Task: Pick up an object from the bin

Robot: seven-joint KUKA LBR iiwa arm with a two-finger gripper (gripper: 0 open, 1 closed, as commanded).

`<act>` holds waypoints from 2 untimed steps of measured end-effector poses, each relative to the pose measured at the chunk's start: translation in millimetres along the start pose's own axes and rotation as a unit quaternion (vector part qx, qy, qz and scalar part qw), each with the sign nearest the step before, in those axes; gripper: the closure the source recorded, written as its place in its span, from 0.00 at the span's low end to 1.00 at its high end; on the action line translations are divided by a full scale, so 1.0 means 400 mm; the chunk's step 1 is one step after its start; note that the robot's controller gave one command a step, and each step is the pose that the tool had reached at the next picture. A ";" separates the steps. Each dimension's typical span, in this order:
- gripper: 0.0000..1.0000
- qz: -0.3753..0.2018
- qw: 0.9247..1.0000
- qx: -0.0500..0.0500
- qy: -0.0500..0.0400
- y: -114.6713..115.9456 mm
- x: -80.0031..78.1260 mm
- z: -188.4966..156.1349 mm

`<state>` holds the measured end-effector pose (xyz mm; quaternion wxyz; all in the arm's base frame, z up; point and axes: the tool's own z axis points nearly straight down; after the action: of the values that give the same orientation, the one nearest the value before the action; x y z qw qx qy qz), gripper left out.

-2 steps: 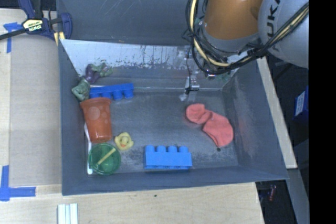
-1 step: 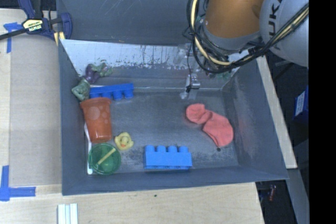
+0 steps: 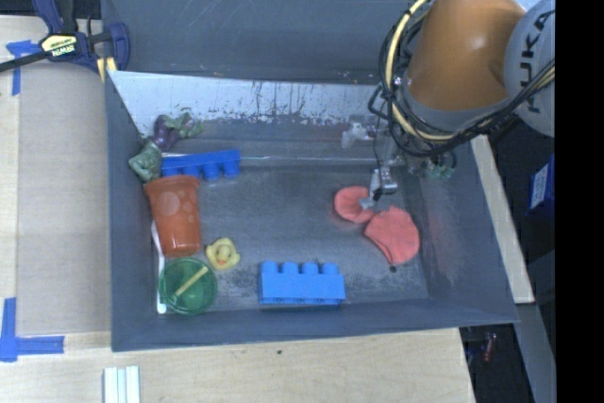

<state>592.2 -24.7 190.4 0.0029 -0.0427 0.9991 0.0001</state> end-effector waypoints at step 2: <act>0.00 -0.011 1.000 0.001 -0.005 -0.159 0.120 0.200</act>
Offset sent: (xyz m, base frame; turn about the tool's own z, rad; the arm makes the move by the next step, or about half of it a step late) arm -0.0423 -0.0762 -0.0884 -0.0233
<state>550.1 -92.4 109.9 0.0076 -0.0539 0.9985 -0.0003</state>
